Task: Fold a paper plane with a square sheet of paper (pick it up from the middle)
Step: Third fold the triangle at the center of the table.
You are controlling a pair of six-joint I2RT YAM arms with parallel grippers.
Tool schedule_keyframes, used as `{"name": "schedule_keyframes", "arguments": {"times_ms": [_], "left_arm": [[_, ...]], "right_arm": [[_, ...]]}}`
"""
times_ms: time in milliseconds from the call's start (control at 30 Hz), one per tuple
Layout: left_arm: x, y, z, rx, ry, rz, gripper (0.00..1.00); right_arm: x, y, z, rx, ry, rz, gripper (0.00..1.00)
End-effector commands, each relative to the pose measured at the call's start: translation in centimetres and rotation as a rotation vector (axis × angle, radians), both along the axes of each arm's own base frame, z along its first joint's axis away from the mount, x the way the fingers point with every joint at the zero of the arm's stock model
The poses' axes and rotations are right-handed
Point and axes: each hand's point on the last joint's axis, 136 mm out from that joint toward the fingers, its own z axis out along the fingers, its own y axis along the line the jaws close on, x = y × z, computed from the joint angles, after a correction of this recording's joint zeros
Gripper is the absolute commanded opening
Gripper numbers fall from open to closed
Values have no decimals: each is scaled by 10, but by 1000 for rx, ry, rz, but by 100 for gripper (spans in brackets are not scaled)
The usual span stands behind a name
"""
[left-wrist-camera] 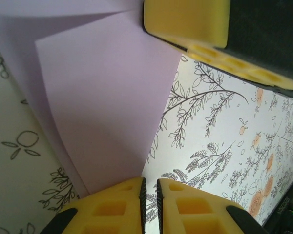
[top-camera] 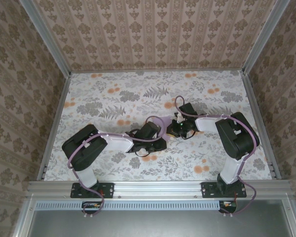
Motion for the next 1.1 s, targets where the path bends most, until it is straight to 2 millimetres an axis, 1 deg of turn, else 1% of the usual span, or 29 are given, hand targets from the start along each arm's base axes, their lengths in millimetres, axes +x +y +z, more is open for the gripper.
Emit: {"name": "schedule_keyframes", "arguments": {"times_ms": [0,167,233,333,467,600,667,733,800,867,967,1067], "left_arm": [[-17,12,-23,62,65,2,16],[-24,28,-35,114,87,30,14],[-27,33,-37,122,91,35,13],[-33,37,-33,131,84,31,9],[-38,40,-14,114,39,20,4],[-27,44,15,103,-39,34,0],[-19,40,35,78,-86,46,0],[-14,37,47,52,-112,65,0],[-8,38,48,60,-130,95,0],[-4,37,43,75,-125,111,0],[2,27,38,78,-118,118,0],[10,18,33,82,-121,133,0]], "right_arm": [[-27,-27,-36,-149,128,-52,12],[-29,-30,-40,-158,133,-61,12],[-30,-31,-42,-164,139,-65,12],[-33,-33,-47,-171,147,-78,12],[-37,-36,-50,-172,155,-103,12],[-42,-34,-50,-137,164,-130,12],[-42,-30,-46,-108,158,-149,12],[-40,-26,-43,-88,143,-167,12],[-37,-24,-39,-73,131,-182,12],[-32,-22,-36,-57,119,-192,12],[-30,-19,-32,-42,114,-184,12],[-32,-18,-34,-43,117,-172,12]]}}
